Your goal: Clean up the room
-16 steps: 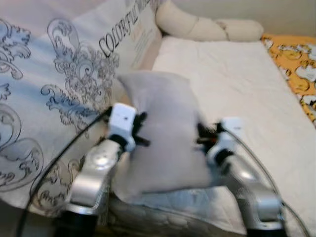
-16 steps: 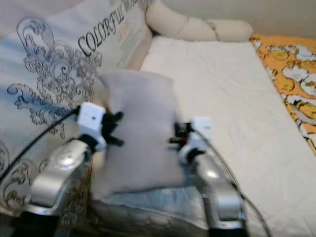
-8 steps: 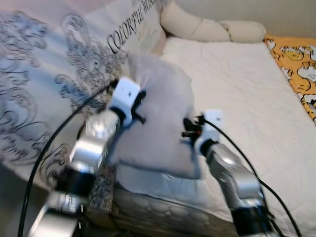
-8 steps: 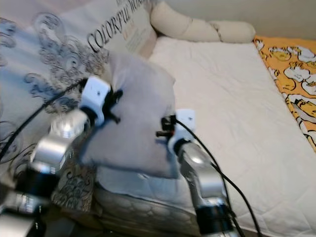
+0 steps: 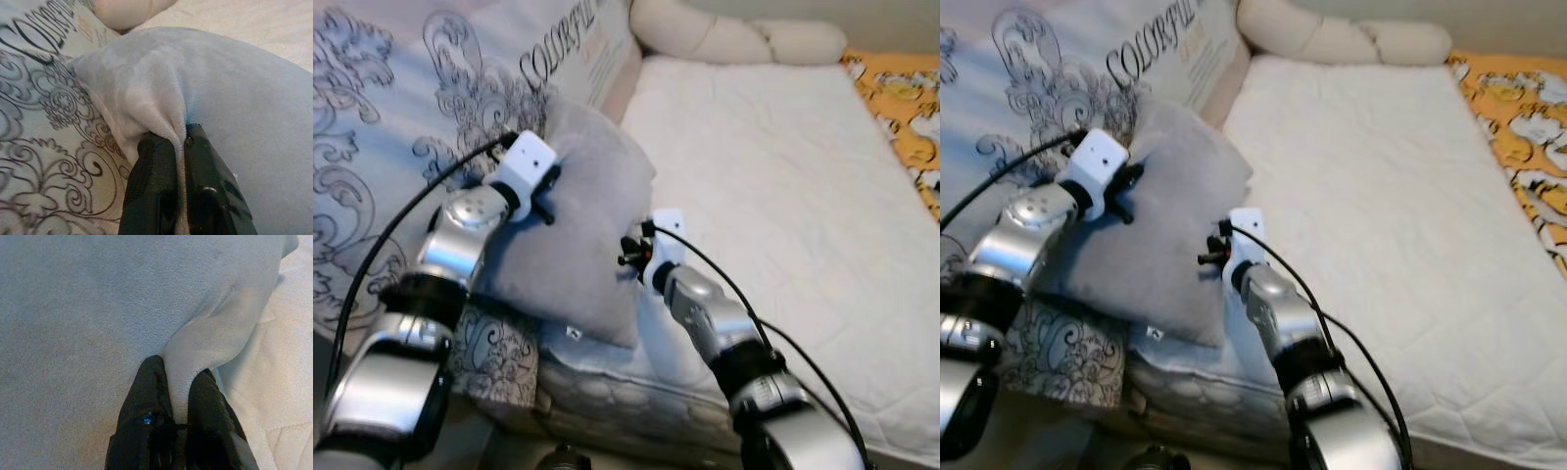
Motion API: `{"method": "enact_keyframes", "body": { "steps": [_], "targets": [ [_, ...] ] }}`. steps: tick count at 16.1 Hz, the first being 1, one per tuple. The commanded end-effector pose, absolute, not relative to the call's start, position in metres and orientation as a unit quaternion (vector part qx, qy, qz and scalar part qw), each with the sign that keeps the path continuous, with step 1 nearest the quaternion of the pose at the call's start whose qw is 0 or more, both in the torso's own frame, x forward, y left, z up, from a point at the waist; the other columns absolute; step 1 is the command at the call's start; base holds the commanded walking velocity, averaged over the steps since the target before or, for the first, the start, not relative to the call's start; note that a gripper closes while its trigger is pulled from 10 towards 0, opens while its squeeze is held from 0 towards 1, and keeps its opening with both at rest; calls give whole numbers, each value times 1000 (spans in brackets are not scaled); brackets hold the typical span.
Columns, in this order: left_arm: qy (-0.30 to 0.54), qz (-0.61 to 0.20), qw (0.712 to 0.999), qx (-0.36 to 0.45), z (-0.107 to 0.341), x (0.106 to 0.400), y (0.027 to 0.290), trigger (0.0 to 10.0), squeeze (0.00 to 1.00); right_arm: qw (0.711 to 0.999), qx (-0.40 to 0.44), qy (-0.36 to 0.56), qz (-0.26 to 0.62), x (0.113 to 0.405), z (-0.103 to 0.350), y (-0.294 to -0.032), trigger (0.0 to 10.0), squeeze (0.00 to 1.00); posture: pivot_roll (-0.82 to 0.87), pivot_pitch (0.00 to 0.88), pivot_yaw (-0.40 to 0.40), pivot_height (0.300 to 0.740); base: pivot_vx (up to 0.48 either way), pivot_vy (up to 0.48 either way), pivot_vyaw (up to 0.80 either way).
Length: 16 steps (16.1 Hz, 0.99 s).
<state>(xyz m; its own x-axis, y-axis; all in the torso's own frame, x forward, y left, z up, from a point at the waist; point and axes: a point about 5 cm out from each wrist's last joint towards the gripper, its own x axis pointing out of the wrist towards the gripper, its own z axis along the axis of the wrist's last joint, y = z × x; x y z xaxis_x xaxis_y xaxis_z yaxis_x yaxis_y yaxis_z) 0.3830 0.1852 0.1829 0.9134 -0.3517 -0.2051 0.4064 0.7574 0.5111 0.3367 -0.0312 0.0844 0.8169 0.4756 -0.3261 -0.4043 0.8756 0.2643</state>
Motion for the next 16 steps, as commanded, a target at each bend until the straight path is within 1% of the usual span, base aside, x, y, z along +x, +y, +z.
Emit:
{"method": "enact_keyframes", "body": {
  "steps": [1,3,4,5,10,12,13,14,15,16],
  "targets": [
    [18,-193,933,304,199,391,186,10000,0,945,107,185,247,341,93,-7,10000,0,33,118,28,740,0,0,0],
    [5,-177,935,307,200,395,189,10000,0,948,113,193,227,343,89,-8,10000,0,40,142,34,740,0,0,0],
    [-2,-168,935,313,202,397,190,10000,0,949,121,198,215,344,86,-10,10000,373,41,151,36,740,0,0,0],
    [-3,-164,933,319,204,399,190,10000,0,948,131,204,207,343,84,-11,10000,1000,44,158,39,740,0,0,0],
    [-5,-146,925,350,214,406,196,10000,0,941,177,203,205,338,77,-6,10000,1000,33,164,51,740,0,0,0],
    [-9,-145,923,356,215,407,196,10000,0,943,191,183,203,335,76,-8,10000,1000,21,154,53,740,0,0,0],
    [-5,-156,920,359,215,407,195,10000,0,942,213,158,206,335,79,-14,10000,1000,9,146,53,740,0,0,0],
    [1,-177,917,358,214,406,194,10000,537,940,227,141,212,334,81,-20,10000,1000,7,144,53,740,0,0,0],
    [4,-184,911,369,213,406,194,10000,1000,938,231,130,222,333,84,-23,10000,1000,-2,135,56,740,0,0,0],
    [6,-187,904,385,213,406,195,10000,1000,935,234,111,240,331,90,-27,10000,1000,-17,126,59,740,0,0,0]
  ]
}}
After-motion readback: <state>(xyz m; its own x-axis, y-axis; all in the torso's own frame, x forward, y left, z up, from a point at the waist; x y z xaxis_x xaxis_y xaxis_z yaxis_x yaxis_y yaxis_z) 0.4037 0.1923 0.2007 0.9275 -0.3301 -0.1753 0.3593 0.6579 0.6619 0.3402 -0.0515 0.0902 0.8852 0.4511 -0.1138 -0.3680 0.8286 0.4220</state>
